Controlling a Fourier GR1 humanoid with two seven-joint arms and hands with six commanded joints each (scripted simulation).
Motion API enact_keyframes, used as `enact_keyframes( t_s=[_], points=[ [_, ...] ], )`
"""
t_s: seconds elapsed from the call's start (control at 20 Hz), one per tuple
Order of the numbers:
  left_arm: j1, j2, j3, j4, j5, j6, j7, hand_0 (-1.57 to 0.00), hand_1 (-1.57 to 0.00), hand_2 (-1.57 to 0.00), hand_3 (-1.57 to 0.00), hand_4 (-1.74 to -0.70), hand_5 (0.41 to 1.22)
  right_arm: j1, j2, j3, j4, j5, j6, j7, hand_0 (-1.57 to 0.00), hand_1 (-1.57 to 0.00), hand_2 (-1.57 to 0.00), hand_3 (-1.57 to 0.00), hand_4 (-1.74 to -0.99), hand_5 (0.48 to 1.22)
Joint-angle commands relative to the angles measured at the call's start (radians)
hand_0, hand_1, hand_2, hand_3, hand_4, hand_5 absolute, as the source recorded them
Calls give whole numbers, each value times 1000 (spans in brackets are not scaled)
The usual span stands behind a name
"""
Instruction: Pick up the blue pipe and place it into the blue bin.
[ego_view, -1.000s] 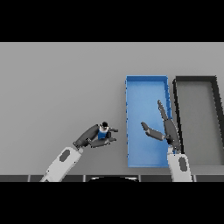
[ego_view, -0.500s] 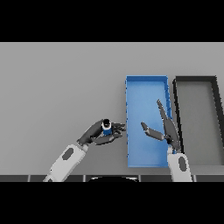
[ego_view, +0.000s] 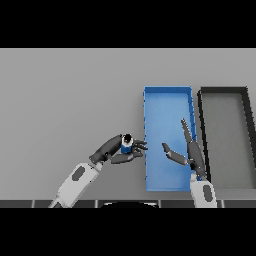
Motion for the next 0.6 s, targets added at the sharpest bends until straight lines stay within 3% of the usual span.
enact_keyframes(
  t_s=[0.0, 0.15, 0.3, 0.45, 0.55],
  points=[
    [6, -4, -4, -2, -10, 1, -7, -1569, -1570, -1570, -1570, -1473, 1220, 26, 12, 4, -17, 13, -19, 1, 1, 1, 1, 1, -1121, 578],
    [7, -5, 10, -2, -15, -12, -6, -1570, -1570, -1570, -1570, -1474, 1220, 98, 52, 14, -59, 45, -76, 5, 1, 1, 1, 1, -1157, 578],
    [17, -17, 7, 4, -42, -18, -13, -1571, -1571, -1571, -1571, -1474, 1221, 106, 57, 8, -84, 34, -83, 2, 1, -11, -3, 1, -1194, 572],
    [18, -23, 19, -1, -48, -28, -20, -1571, -1571, -1571, -1571, -1475, 1221, 110, 55, -2, -159, -85, -15, -90, 1, -17, -32, 1, -1172, 579],
    [26, -19, 23, -14, -54, -39, -18, -1571, -1571, -1571, -1571, -1475, 1221, 77, 9, -14, -210, -154, 47, -89, 1, -11, -20, 1, -1169, 597]
  ],
)
